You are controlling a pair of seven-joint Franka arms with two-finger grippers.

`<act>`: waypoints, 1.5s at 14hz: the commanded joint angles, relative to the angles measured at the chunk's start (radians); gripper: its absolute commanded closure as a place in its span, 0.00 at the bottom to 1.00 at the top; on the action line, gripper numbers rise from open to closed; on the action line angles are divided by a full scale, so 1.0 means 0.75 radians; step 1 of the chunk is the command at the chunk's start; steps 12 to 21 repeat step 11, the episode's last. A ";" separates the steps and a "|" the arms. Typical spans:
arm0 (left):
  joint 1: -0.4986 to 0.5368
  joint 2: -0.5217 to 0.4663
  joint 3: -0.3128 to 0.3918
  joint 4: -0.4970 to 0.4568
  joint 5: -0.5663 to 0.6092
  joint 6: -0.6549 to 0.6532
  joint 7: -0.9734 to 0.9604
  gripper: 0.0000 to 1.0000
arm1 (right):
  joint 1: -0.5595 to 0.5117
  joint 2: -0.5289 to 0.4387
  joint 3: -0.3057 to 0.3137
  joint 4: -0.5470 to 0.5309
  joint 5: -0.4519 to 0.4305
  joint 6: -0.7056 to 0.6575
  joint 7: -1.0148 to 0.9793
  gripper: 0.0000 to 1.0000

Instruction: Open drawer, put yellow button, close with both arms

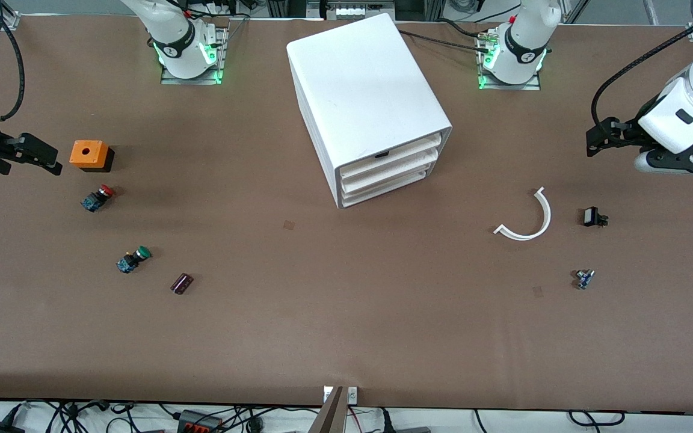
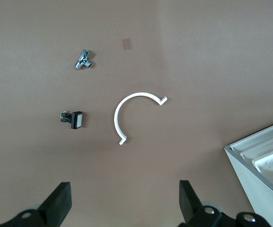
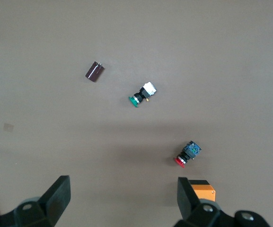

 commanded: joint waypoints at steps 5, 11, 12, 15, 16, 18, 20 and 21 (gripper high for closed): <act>-0.008 -0.018 0.005 -0.010 -0.007 0.000 0.024 0.00 | -0.009 -0.019 0.003 -0.016 -0.001 -0.011 -0.031 0.00; -0.008 -0.018 0.005 -0.010 -0.007 0.000 0.022 0.00 | -0.009 -0.019 0.001 -0.016 -0.001 -0.015 -0.031 0.00; -0.008 -0.018 0.005 -0.010 -0.007 0.000 0.022 0.00 | -0.009 -0.019 0.001 -0.016 -0.001 -0.015 -0.031 0.00; -0.008 -0.018 0.005 -0.010 -0.007 0.000 0.022 0.00 | -0.009 -0.019 0.001 -0.016 -0.001 -0.015 -0.031 0.00; -0.008 -0.018 0.005 -0.010 -0.007 0.000 0.022 0.00 | -0.009 -0.019 0.001 -0.016 -0.001 -0.015 -0.031 0.00; -0.008 -0.018 0.005 -0.010 -0.007 0.000 0.022 0.00 | -0.009 -0.019 0.001 -0.016 -0.001 -0.015 -0.031 0.00; -0.008 -0.018 0.005 -0.010 -0.007 0.000 0.022 0.00 | -0.009 -0.019 0.001 -0.016 -0.001 -0.015 -0.031 0.00; -0.008 -0.018 0.005 -0.010 -0.007 0.000 0.022 0.00 | -0.009 -0.019 0.001 -0.016 -0.001 -0.015 -0.031 0.00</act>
